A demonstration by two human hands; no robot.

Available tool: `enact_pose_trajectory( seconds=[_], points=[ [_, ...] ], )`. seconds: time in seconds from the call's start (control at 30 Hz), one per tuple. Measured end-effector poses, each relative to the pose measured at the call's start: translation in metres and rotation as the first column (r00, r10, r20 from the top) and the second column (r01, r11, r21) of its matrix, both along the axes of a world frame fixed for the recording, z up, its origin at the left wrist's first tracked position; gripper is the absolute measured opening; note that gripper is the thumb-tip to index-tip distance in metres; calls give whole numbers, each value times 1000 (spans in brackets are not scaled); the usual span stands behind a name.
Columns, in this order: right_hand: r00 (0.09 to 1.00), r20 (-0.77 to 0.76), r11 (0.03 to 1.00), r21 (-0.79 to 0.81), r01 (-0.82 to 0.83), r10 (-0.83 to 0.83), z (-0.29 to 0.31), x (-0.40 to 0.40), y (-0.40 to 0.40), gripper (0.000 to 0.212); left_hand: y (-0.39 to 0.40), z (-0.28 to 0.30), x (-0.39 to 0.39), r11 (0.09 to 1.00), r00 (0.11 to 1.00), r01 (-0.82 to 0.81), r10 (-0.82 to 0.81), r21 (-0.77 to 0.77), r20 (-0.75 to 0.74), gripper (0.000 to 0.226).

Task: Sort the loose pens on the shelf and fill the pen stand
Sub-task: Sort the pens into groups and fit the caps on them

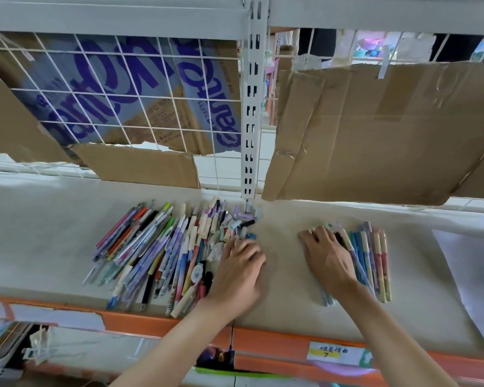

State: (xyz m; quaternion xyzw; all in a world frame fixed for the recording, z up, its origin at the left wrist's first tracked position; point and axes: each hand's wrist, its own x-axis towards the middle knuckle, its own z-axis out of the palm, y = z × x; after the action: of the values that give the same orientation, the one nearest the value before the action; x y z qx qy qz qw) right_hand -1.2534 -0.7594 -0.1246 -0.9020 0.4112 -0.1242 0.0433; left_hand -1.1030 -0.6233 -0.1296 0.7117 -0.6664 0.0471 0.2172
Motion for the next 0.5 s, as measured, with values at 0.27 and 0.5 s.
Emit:
enact_pose_trajectory(
  seconds=[0.27, 0.5],
  points=[
    [979, 197, 998, 34, -60, 52, 17, 29, 22, 11, 46, 19, 36, 964, 958, -250, 233, -87, -168, 6],
    [913, 322, 938, 152, -310, 250, 21, 85, 45, 16, 54, 34, 81, 859, 857, -501, 509, 109, -74, 12]
  ],
)
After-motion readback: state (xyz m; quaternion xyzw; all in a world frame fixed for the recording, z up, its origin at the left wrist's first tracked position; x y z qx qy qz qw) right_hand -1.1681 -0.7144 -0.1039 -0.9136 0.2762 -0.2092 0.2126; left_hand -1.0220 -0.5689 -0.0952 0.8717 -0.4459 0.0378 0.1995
